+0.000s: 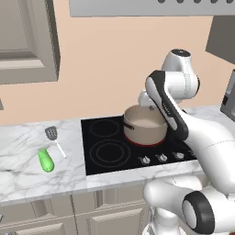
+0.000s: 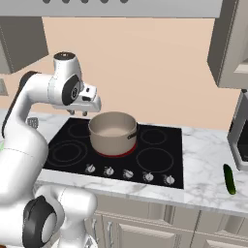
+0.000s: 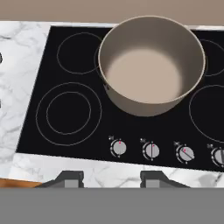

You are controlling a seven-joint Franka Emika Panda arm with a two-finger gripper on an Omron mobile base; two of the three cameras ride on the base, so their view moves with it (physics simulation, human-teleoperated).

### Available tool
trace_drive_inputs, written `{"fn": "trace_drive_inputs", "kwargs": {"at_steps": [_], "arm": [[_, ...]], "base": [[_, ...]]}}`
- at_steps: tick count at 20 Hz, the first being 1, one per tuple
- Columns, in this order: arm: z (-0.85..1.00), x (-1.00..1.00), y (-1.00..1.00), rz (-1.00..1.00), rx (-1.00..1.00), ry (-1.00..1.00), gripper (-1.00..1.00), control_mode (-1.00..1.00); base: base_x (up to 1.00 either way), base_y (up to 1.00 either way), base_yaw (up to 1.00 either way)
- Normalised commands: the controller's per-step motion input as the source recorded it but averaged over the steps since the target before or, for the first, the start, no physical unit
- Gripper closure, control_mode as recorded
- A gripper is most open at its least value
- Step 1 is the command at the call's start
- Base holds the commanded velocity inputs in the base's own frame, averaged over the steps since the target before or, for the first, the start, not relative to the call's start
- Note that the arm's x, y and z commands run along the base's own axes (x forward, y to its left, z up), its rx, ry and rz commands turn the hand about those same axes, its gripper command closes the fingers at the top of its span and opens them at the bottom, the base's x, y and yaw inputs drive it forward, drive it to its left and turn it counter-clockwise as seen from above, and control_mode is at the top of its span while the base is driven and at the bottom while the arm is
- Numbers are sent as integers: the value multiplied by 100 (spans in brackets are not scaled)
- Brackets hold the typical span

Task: Put the corn and cucumber in the pot. Retrieve the spatula and lightly stir the vegetables in the pot.

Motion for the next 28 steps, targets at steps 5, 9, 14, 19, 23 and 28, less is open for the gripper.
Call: {"fn": "trace_drive_inputs", "kwargs": {"at_steps": [5,9,14,19,23,28], "arm": [[-4,-3,70,1,-22,0,-100,-100],[-38,5,100,-1,-37,14,-100,-100],[-49,22,100,-6,-25,11,-100,-100],[-66,-14,92,0,-1,-3,-100,-100],[-84,-25,61,-4,26,-21,-100,-100],[-80,5,49,-3,40,-7,-100,-100]], "base": [[0,0,0],[0,0,0],[0,0,0],[0,0,0],[0,0,0],[0,0,0]]}}
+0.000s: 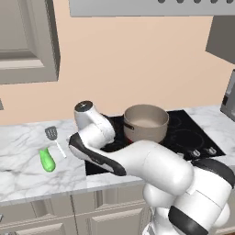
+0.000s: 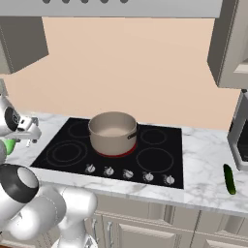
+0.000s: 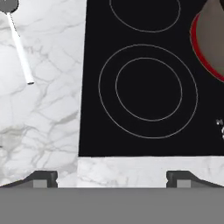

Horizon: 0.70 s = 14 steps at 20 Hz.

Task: Put the corn and cucumber in the pot. Retrieve the spatula and lightly stir the vegetables in the pot.

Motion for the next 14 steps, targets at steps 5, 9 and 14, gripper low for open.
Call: {"fn": "trace_drive_inputs", "kwargs": {"at_steps": [5,9,14], "arm": [[-59,22,66,-6,37,7,-100,-100],[5,39,54,0,14,49,-100,-100],[20,0,32,4,-8,23,-100,-100]], "base": [[0,0,0],[0,0,0],[0,0,0]]}}
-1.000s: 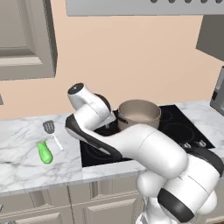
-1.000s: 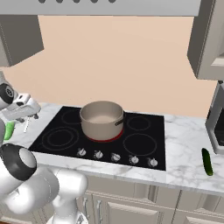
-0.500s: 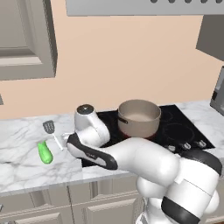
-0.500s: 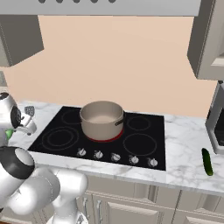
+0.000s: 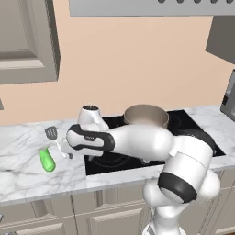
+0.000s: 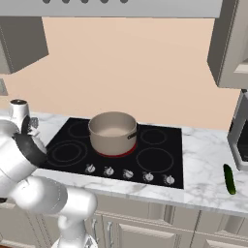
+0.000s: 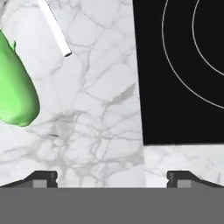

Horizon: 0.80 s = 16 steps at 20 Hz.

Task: Put the corn and cucumber in the pot. Retrieve the spatula and lightly stir the vegetables in the pot.

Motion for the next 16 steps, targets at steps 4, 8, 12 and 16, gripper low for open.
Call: {"fn": "trace_drive_inputs", "kwargs": {"at_steps": [4,8,12,16], "arm": [[-24,0,18,1,-4,4,-100,-100],[-4,32,59,4,-11,0,-100,-100],[0,22,74,6,-11,-7,-100,-100],[-1,1,64,8,-6,-14,-100,-100]], "base": [[0,0,0],[0,0,0],[0,0,0],[0,0,0]]}}
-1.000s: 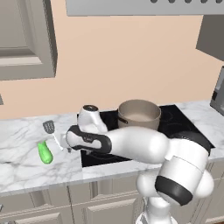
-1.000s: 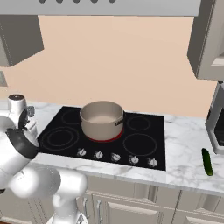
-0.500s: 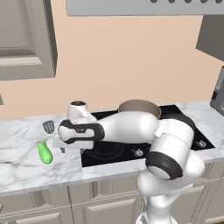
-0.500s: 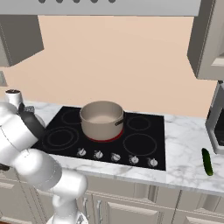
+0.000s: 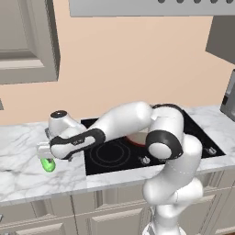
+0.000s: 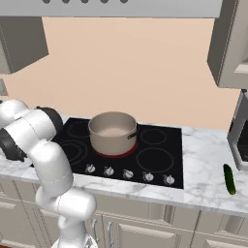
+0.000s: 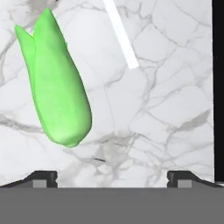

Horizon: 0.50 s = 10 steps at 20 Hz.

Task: Put the corn and cucumber in the pot. Retrieve the spatula and lightly stir the vegetables in the pot.

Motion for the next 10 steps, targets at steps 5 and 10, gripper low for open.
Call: {"fn": "trace_drive_inputs", "kwargs": {"at_steps": [5,10], "arm": [[-3,4,20,4,0,-6,-100,-100],[0,12,20,3,0,6,-100,-100]], "base": [[0,0,0],[0,0,0]]}}
